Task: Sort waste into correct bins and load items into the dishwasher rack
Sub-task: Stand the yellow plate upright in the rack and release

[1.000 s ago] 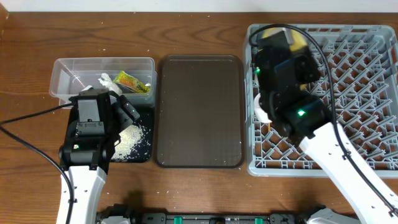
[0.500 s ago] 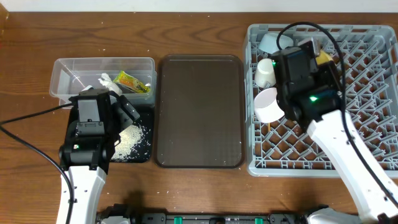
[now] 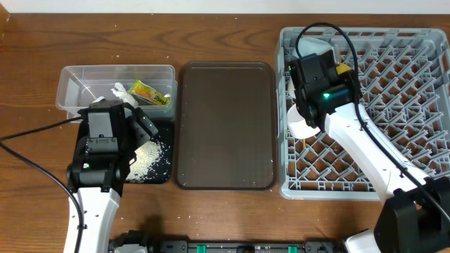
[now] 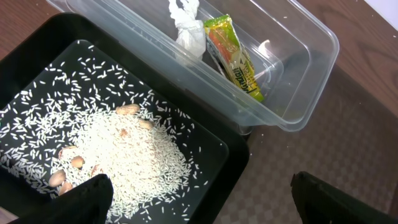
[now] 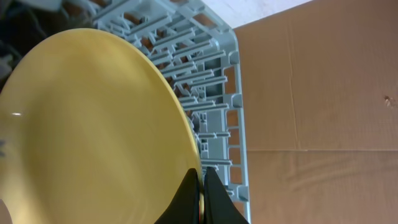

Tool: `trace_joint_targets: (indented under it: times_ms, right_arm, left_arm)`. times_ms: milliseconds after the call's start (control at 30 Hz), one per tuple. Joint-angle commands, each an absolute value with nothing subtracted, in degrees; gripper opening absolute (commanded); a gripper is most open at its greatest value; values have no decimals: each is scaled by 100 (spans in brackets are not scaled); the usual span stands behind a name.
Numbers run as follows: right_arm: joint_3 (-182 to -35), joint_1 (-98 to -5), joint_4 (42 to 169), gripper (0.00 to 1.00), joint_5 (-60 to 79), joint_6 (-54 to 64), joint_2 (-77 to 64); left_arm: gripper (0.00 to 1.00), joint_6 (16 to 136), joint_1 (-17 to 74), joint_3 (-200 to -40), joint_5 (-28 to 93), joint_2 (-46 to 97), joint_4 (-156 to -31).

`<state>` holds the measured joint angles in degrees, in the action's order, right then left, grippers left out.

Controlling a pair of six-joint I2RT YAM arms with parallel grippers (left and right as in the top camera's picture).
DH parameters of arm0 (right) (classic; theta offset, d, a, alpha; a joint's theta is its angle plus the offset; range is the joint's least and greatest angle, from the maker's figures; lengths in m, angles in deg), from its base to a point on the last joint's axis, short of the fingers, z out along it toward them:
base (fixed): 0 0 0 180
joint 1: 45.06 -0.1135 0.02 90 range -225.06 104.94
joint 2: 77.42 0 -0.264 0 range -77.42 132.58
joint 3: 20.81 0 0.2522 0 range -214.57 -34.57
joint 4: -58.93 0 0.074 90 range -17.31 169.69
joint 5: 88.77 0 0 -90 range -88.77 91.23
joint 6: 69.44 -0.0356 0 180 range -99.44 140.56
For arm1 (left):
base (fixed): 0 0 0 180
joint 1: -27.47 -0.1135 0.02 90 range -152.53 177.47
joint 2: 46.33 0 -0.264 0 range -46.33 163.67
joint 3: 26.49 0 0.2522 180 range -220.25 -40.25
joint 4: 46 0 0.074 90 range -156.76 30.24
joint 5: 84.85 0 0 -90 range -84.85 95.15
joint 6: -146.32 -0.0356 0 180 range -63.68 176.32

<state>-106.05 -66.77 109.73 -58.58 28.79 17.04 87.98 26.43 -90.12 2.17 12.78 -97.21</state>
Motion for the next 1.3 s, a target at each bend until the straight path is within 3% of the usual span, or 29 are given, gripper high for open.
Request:
trace_joint_targets:
  times_ms: [0, 33, 100, 267, 533, 633, 733, 833, 867, 967, 1267]
  right_arm:
    - [-10595, -6610, 10804, 1, -5978, 2752, 1737]
    - [-10595, -6610, 10754, 2, -5976, 2802, 1737]
    - [-10595, -6610, 10693, 15, -5978, 2938, 1737]
    - [-10597, -6607, 10472, 31, -5978, 3117, 1737]
    - [-10597, -6614, 9449, 41, -5725, 3650, 1734]
    - [-10605, -6695, 9239, 41, -4765, 3644, 1730]
    - [-10605, -6808, 9242, 54, -3200, 3583, 1730]
    - [-10605, -6870, 9134, 58, -1675, 3226, 1730]
    - [-10605, -6867, 9060, 61, -1231, 3071, 1730]
    - [-10605, -6870, 8911, 99, -379, 2844, 1730]
    - [-10603, -6913, 9377, 99, -171, 2831, 1739]
  left_arm:
    - [95, 8770, 2619, -9095, 149, 1283, -9727]
    - [95, 8770, 2619, -9095, 152, 1283, -9727]
    - [95, 8770, 2619, -9095, 152, 1283, -9725]
    - [95, 8770, 2619, -9095, 152, 1283, -9727]
    - [95, 8767, 2619, -9095, 152, 1283, -9727]
    - [95, 8770, 2619, -9095, 152, 1283, -9725]
    - [95, 8767, 2619, -9095, 152, 1283, -9727]
    - [95, 8767, 2619, -9095, 152, 1283, -9727]
    - [95, 8770, 2619, -9095, 152, 1283, -9727]
    - [95, 8770, 2619, -9095, 149, 1283, -9727]
    - [95, 8767, 2619, -9095, 152, 1283, -9727]
